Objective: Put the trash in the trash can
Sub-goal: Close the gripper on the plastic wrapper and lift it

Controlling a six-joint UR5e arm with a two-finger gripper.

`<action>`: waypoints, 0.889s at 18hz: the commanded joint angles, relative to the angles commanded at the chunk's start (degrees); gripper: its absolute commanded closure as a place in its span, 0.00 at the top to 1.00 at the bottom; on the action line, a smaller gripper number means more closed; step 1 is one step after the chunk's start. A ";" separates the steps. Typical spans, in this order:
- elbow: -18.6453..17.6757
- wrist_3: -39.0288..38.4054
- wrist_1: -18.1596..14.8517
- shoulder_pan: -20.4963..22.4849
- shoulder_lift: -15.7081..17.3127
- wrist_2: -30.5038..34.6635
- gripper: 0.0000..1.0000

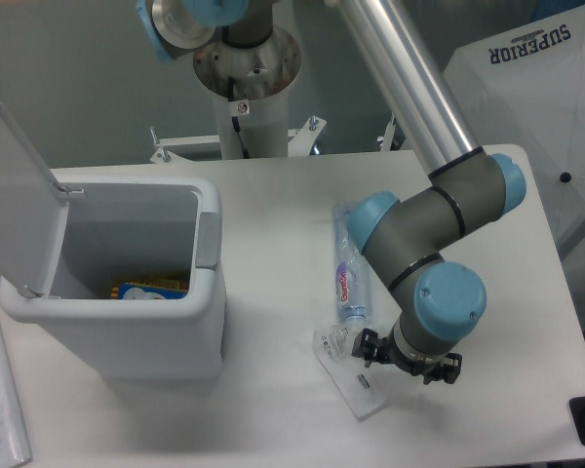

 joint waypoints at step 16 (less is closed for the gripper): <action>0.61 -2.90 -0.88 -2.29 0.79 -1.40 0.00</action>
